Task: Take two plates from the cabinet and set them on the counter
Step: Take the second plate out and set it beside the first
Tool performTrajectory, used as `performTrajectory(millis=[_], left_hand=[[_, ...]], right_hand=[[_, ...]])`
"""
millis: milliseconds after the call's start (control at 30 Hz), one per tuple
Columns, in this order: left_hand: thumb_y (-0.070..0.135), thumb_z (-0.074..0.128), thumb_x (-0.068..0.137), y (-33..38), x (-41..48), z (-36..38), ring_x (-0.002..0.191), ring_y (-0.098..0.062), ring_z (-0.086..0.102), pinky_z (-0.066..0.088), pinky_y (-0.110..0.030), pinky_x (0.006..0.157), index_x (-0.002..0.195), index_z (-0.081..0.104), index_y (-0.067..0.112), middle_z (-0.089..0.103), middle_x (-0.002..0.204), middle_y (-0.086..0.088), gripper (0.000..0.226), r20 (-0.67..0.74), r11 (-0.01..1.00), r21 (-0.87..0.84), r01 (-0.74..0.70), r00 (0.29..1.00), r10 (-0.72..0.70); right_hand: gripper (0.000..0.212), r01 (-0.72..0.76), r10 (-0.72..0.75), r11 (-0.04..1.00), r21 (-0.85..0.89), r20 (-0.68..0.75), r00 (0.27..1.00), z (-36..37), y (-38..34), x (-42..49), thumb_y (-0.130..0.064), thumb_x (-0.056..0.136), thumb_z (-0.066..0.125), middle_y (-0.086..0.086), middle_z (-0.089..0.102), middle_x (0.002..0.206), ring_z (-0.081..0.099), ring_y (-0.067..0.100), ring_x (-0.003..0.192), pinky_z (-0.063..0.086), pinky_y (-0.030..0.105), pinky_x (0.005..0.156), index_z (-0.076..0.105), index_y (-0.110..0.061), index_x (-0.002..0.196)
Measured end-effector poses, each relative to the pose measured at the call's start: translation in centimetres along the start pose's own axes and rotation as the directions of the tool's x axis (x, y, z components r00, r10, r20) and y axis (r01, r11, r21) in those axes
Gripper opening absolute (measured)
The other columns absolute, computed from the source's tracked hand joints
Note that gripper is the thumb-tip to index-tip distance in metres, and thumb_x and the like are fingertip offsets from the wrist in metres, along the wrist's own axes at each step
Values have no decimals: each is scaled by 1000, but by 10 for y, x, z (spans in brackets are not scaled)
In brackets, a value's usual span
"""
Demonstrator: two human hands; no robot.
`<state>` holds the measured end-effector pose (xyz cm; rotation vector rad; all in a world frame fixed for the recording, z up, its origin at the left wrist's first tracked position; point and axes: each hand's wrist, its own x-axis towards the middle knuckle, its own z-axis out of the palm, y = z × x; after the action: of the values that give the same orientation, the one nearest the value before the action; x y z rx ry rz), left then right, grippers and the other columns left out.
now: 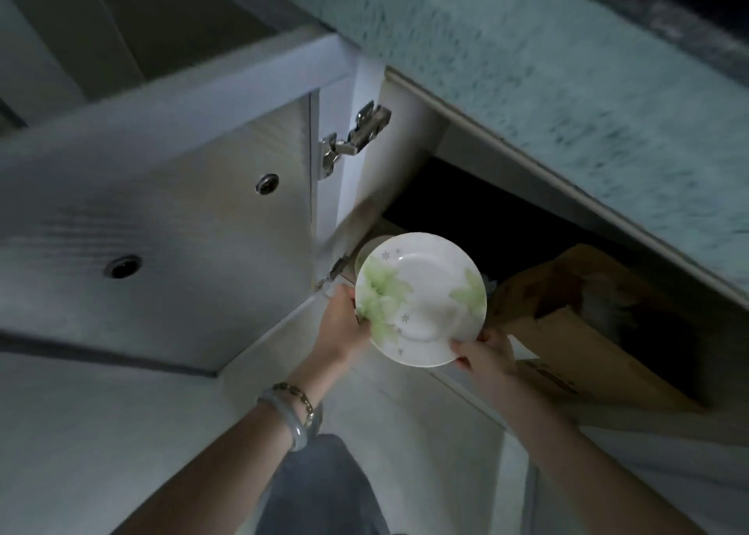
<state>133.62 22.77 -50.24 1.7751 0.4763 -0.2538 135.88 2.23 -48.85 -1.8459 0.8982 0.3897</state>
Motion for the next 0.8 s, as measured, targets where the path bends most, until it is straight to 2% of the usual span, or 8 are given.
performTrajectory(millis=[133, 267, 333, 433, 567, 667, 733, 800], left_hand=[[8, 56, 69, 51, -59, -26, 96, -29, 65, 55, -49, 77, 110, 50, 15, 66, 102, -10, 42, 5, 1000, 16, 7, 1000, -7], [11, 66, 75, 103, -145, -45, 77, -20, 63, 42, -22, 49, 96, 48, 5, 63, 82, -4, 28, -87, 986, 148, 75, 994, -62], [9, 64, 78, 127, -187, -55, 74, -22, 60, 42, -27, 50, 95, 41, 8, 58, 78, -2, 28, -111, 979, 174, 102, 990, -83], [9, 65, 76, 168, -234, -76, 76, -21, 61, 47, -29, 53, 98, 43, 5, 61, 83, -6, 31, -96, 967, 221, 124, 990, -105], [8, 68, 73, 216, -283, -105, 70, -10, 58, 47, -21, 48, 100, 41, 7, 58, 83, -1, 38, -48, 955, 277, 107, 994, -97], [5, 69, 71, 253, -309, -128, 72, -16, 61, 43, -16, 46, 100, 44, 1, 59, 83, -3, 39, 18, 956, 289, 43, 999, -50], [6, 72, 71, 276, -325, -141, 78, -15, 64, 48, -15, 52, 104, 44, 2, 62, 89, -5, 43, 37, 964, 268, -2, 999, -8], [4, 74, 71, 293, -342, -150, 87, -20, 68, 59, -31, 69, 108, 48, -2, 66, 98, -11, 45, 83, 971, 231, -62, 996, 44]], right_hand=[[41, 25, -24, 1000, -18, 56, 998, -42, -29, -65, 1, 71, 77, 21, 65, 110, 65, 36, 95, 59, 41, 72, 60, 3, 108], [33, 4, 1, 999, -51, 92, 996, -92, -51, -151, 2, 66, 80, 21, 67, 98, 68, 37, 86, 59, 47, 72, 62, 0, 93], [25, -25, 30, 999, -38, 133, 991, -116, -58, -191, 4, 65, 81, 16, 66, 89, 67, 31, 78, 59, 42, 68, 63, -3, 81], [30, -30, 33, 999, -20, 183, 983, -145, -73, -244, 6, 66, 79, 8, 64, 77, 63, 21, 66, 57, 40, 68, 64, 1, 92], [36, -20, 16, 1000, 15, 221, 975, -177, -96, -303, 7, 68, 78, 13, 64, 88, 63, 23, 70, 58, 39, 66, 61, 6, 101], [38, 16, -33, 997, 70, 255, 966, -201, -118, -342, 8, 69, 76, 19, 65, 95, 64, 29, 78, 58, 39, 66, 62, 9, 104], [42, 42, -70, 992, 116, 251, 966, -216, -130, -366, 9, 69, 76, 20, 65, 99, 66, 34, 83, 57, 44, 74, 59, 9, 107], [44, 42, -86, 982, 183, 239, 967, -229, -136, -390, 11, 68, 75, 23, 64, 102, 66, 36, 89, 57, 49, 79, 56, 12, 108]])
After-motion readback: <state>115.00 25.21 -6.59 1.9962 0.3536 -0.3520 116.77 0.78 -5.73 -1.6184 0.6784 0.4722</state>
